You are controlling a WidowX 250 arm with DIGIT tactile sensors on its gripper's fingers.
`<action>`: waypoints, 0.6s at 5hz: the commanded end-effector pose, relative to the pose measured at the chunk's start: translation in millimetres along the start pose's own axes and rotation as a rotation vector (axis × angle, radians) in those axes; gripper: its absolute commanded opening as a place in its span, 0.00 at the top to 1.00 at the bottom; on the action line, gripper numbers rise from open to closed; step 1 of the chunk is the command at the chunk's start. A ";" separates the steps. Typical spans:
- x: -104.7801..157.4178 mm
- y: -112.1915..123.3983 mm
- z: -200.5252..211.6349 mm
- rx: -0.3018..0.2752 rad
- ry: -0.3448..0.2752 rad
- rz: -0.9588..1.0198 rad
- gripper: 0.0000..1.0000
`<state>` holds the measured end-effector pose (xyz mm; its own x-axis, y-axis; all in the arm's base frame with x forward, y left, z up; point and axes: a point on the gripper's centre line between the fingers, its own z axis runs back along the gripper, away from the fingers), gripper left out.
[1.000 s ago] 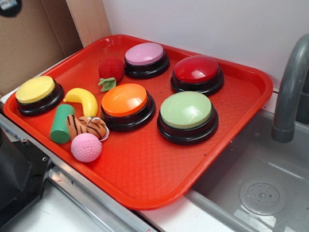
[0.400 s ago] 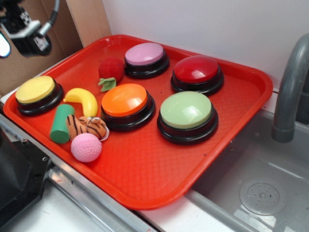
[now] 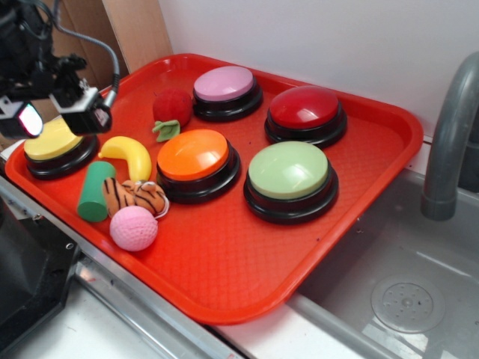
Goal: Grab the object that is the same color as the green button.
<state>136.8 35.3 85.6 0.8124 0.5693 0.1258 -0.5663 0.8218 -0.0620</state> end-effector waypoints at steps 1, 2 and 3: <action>2.4 5.2 -48.9 -0.028 0.006 0.069 0.00; 1.5 5.5 -66.2 -0.070 0.055 0.056 0.00; 1.3 4.0 -72.3 -0.053 0.039 0.045 0.57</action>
<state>145.2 41.0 13.2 0.7830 0.6177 0.0731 -0.6080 0.7848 -0.1200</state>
